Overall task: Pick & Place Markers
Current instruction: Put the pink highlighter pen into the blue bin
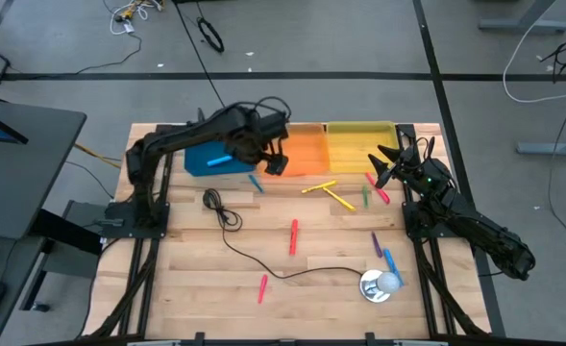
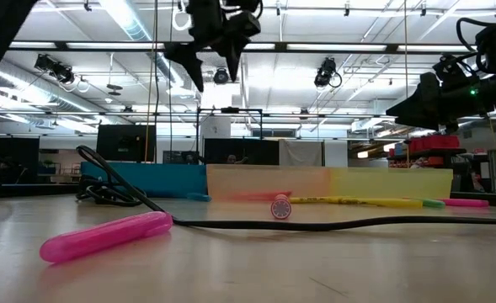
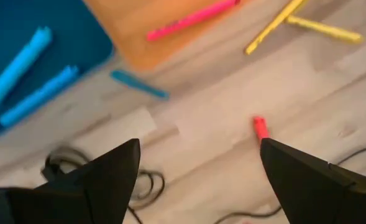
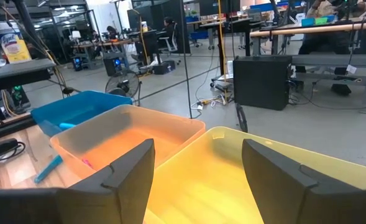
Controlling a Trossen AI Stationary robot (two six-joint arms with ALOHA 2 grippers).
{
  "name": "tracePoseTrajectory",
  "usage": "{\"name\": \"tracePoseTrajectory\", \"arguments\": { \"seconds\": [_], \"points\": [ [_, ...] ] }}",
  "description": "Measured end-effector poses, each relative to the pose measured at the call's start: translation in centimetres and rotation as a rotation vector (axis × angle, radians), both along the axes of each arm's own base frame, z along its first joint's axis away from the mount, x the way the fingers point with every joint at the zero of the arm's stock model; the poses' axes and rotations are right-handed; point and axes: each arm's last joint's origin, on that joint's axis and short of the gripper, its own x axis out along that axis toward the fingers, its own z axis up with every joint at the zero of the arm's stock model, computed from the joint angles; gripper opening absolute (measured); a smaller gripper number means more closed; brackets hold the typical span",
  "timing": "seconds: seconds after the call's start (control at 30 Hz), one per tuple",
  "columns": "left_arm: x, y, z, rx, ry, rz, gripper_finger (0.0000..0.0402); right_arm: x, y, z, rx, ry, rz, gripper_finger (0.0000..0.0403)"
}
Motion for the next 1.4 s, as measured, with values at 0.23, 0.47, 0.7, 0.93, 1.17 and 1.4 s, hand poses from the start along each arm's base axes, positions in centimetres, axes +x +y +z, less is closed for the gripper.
{"name": "tracePoseTrajectory", "arguments": {
  "seconds": [0.23,0.47,0.7,0.93,1.17,1.4],
  "points": [
    [-1.7,-3.9,0.5,0.019,-0.001,0.024,0.0339,0.0,0.0,0.0,0.0,0.0,0.0,0.0245],
    [-3.3,-7.2,0.8,0.007,-0.01,0.04,0.0339,0.0,0.0,0.0,0.0,0.0,0.0,0.0245],
    [-4.7,-10.5,0.8,0.005,-0.017,0.057,0.0339,0.0,0.0,0.0,0.0,0.0,0.0,0.0245],
    [-5.2,-13.9,0.8,0.01,-0.023,0.066,0.0339,0.0,0.0,0.0,0.0,0.0,0.0,0.0245],
    [-5.8,-16.9,0.8,0.011,-0.043,0.085,0.0339,0.0,0.0,0.0,0.0,0.0,0.0,0.0245],
    [-6.4,-19.5,0.5,-0.017,-0.047,0.118,0.0339,0.0,0.0,0.0,0.0,0.0,0.0,0.0245]
  ]
}}
